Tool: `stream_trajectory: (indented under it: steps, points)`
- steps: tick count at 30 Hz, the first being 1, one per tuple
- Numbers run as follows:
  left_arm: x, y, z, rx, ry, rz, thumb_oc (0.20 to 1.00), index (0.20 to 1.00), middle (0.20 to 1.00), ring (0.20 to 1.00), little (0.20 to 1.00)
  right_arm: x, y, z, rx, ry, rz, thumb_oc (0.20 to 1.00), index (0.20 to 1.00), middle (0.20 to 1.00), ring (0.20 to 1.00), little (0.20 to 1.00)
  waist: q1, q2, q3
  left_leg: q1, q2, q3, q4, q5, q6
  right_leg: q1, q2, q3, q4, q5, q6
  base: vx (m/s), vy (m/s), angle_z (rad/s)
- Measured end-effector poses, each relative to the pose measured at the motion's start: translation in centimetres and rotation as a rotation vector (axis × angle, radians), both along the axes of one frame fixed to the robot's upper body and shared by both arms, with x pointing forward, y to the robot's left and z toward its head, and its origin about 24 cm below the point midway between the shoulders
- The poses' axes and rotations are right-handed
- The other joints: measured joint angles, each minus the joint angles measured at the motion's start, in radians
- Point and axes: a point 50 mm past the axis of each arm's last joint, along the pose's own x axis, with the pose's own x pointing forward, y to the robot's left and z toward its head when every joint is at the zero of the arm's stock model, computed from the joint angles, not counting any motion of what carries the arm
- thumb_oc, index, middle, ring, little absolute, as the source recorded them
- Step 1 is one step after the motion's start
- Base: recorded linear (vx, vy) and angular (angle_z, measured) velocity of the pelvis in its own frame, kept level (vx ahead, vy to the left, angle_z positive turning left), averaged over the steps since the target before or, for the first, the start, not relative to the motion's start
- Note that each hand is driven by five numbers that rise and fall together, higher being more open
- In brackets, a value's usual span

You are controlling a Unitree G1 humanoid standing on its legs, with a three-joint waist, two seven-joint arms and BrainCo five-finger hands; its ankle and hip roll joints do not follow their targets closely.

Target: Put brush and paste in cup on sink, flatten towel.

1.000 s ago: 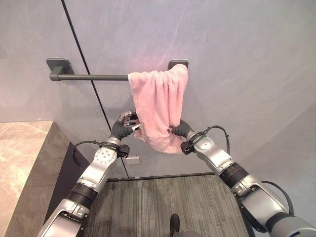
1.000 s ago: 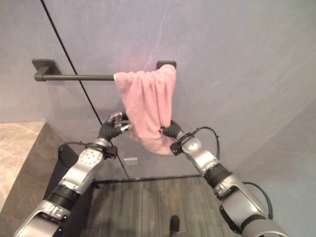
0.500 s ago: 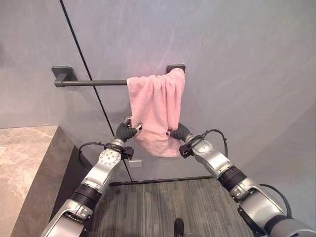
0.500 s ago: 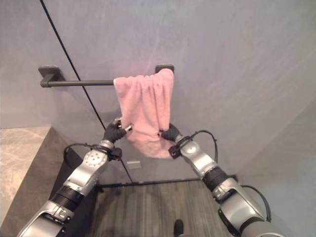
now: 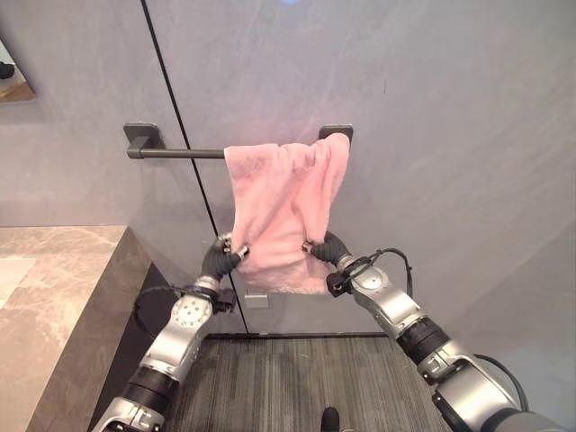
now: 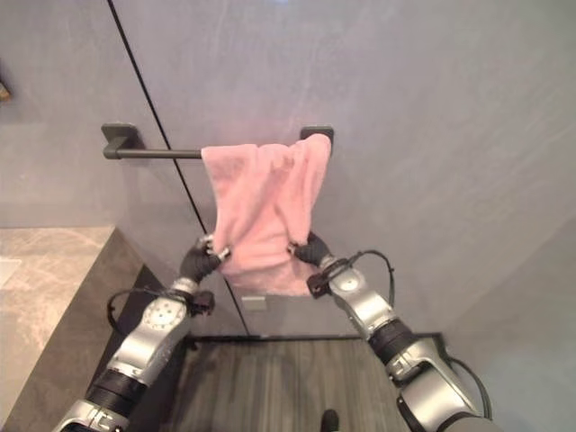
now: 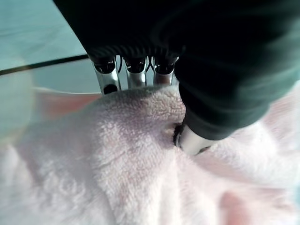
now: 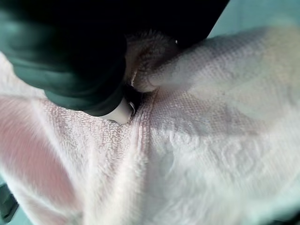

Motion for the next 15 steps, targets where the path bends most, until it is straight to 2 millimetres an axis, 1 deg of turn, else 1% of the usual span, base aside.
stream_trajectory:
  steps: [1,3,4,7,9,11,14,15]
  points:
    - [0.4,0.5,2.5,0.046,-0.097,-0.002,0.2,0.2,0.2,0.2,0.2,0.0,0.3,1.7,-0.003,-0.066,0.025,0.2,0.2,0.2,0.2,0.2,0.001,0.0,0.0,-0.009,0.0,-0.008,0.0,0.001,0.0,-0.001,0.0,-0.005,0.0,0.0,0.0,-0.05,-0.003,0.11]
    - [0.6,0.6,5.8,0.019,-0.24,0.035,0.2,0.2,0.2,0.2,0.2,0.1,0.8,4.1,-0.001,-0.163,0.057,0.2,0.2,0.2,0.2,0.2,0.001,0.0,0.001,-0.014,0.0,-0.017,0.0,0.002,-0.002,-0.002,-0.001,-0.012,0.0,0.0,0.0,-0.04,-0.004,0.12]
    - [0.6,0.6,7.2,-0.024,-0.31,0.059,0.2,0.2,0.2,0.2,0.2,0.1,1.1,5.9,-0.002,-0.237,0.078,0.2,0.2,0.2,0.2,0.2,0.003,0.0,0.001,-0.014,0.0,-0.019,0.0,0.002,-0.003,-0.002,-0.001,-0.015,0.0,-0.001,0.001,-0.01,0.002,0.08]
    - [-0.2,1.0,10.0,-0.089,-0.469,0.141,0.2,0.2,0.2,0.2,0.2,-0.7,2.4,11.0,0.034,-0.496,0.125,0.2,0.2,0.2,0.2,0.2,0.002,0.0,0.001,-0.013,0.0,-0.019,0.0,0.005,-0.007,-0.002,-0.001,-0.015,0.0,-0.001,0.0,0.0,0.001,0.01]
    - [-0.3,1.2,10.2,-0.084,-0.494,0.16,0.2,0.2,0.2,0.2,0.2,-0.8,2.5,11.3,0.03,-0.518,0.121,0.2,0.2,0.2,0.2,0.2,0.005,-0.001,0.002,-0.013,0.0,-0.02,0.0,0.004,-0.006,-0.001,-0.001,-0.017,0.0,-0.001,0.0,0.0,0.0,0.0]
    - [-0.3,1.4,10.2,-0.078,-0.498,0.18,0.2,0.2,0.2,0.2,0.2,-0.8,2.7,10.9,0.011,-0.515,0.124,0.2,0.2,0.2,0.2,0.2,0.01,-0.006,0.008,-0.014,0.0,-0.022,0.0,0.004,-0.007,-0.001,-0.002,-0.02,0.0,-0.001,0.0,0.0,0.003,0.02]
    - [-0.7,1.9,9.3,-0.004,-0.488,0.215,0.2,0.2,0.2,0.2,0.2,-0.8,3.0,10.5,-0.041,-0.531,0.127,0.2,0.2,0.2,0.2,0.2,0.012,-0.011,0.017,-0.013,0.0,-0.022,0.0,0.004,-0.007,-0.001,-0.001,-0.02,0.0,-0.001,0.0,0.0,0.0,0.0]
    - [-0.7,2.1,8.4,0.004,-0.456,0.228,0.2,0.2,0.2,0.2,0.2,-0.7,3.2,9.7,-0.043,-0.501,0.126,0.2,0.2,0.2,0.2,0.2,0.015,-0.013,0.02,-0.014,0.001,-0.022,0.0,0.004,-0.007,-0.001,-0.001,-0.021,0.0,-0.001,0.0,0.0,0.0,0.0]
